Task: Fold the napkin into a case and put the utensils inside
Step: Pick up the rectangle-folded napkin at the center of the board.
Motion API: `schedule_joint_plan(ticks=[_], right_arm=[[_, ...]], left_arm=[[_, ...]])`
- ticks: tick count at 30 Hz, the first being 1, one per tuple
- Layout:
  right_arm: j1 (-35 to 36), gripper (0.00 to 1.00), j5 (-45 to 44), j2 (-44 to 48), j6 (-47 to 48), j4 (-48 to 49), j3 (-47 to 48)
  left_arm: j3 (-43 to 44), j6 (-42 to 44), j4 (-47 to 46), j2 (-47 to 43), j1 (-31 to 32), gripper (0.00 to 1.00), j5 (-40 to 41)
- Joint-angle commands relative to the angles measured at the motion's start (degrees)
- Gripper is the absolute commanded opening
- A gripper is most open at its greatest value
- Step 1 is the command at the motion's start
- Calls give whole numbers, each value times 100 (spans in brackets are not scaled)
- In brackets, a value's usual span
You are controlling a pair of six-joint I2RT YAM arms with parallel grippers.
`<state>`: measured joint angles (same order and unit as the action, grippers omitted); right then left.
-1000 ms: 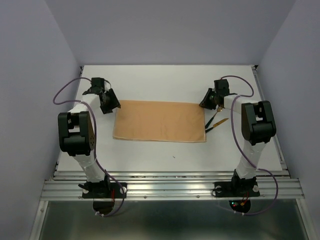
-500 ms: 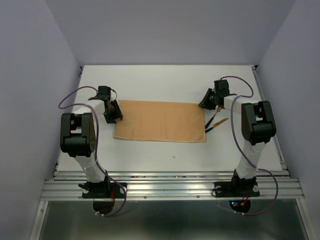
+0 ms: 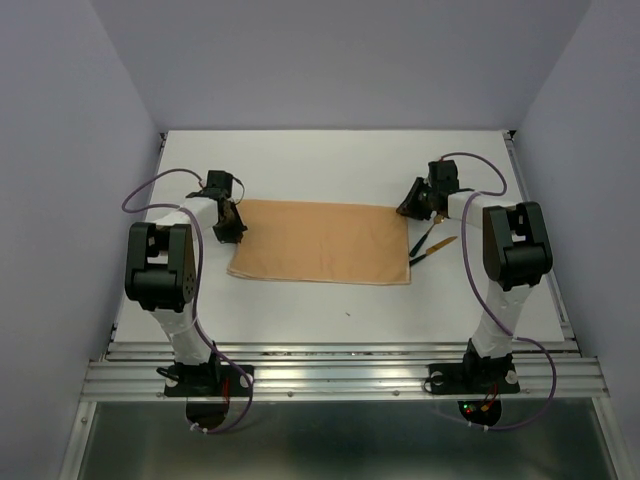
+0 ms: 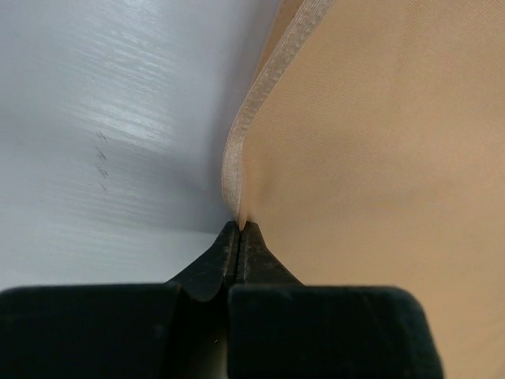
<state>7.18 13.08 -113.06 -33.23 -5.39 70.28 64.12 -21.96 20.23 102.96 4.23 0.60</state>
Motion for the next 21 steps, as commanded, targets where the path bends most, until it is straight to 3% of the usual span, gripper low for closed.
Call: schedule_joint_plan(ticks=[1, 10, 21], right_arm=[[3, 28, 124, 327, 36, 91, -111], [3, 33, -359, 881, 326, -129, -400], [108, 38, 133, 1118, 291, -33, -1191]], left_arm=[[39, -28, 350, -38, 8, 0, 353], [303, 226, 587, -979, 25, 0, 370], [575, 332, 763, -1260, 43, 0, 256]])
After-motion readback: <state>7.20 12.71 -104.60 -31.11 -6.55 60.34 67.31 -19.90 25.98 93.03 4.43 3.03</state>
